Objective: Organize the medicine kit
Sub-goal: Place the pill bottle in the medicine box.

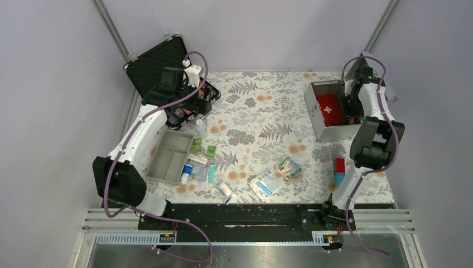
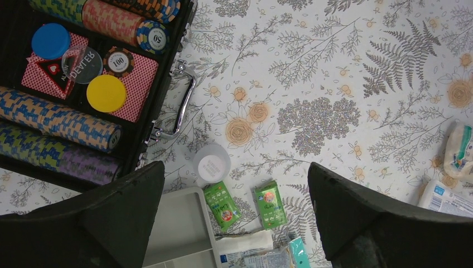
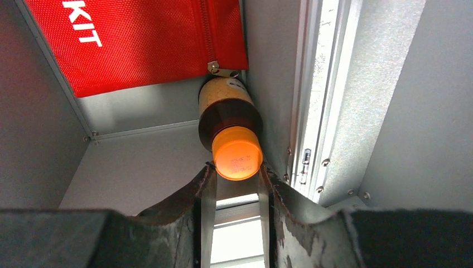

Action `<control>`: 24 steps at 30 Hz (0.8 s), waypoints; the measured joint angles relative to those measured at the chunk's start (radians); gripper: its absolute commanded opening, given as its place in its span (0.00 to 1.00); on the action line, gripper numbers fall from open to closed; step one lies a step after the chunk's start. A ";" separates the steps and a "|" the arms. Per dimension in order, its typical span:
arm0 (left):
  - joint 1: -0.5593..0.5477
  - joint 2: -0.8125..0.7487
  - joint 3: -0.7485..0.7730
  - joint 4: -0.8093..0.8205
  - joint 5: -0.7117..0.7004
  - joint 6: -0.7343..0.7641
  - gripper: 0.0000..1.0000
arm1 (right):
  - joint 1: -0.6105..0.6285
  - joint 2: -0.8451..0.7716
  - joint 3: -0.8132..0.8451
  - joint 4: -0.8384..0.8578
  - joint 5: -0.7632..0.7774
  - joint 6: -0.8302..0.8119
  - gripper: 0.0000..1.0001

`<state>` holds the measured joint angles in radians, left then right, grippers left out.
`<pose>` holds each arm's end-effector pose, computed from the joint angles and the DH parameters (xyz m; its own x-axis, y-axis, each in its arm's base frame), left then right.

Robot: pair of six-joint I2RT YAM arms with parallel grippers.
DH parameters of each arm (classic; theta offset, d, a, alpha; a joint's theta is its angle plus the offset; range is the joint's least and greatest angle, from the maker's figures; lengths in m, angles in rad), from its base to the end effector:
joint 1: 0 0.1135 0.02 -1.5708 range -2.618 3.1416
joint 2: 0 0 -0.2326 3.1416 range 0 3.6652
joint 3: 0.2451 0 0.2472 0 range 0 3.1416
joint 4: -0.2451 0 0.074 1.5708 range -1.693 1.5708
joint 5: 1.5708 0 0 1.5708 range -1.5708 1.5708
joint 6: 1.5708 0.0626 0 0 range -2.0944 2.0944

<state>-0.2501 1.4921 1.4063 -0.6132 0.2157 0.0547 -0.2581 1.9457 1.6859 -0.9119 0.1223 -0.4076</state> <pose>0.3351 -0.0994 0.2976 -0.6006 0.2086 -0.7719 0.4340 0.8958 -0.0957 0.3899 -0.1108 0.2009 -0.9365 -0.1597 -0.3122 -0.0785 0.9632 -0.2572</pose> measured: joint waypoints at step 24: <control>0.002 -0.007 -0.021 0.003 0.037 -0.038 0.98 | 0.150 -0.158 0.028 -0.150 -0.292 0.161 0.58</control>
<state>-0.2485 1.4853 1.3849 -0.6106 0.2523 0.0166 -0.1078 1.7882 1.7142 -1.0615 -0.1699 -0.2470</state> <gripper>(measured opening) 0.984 0.589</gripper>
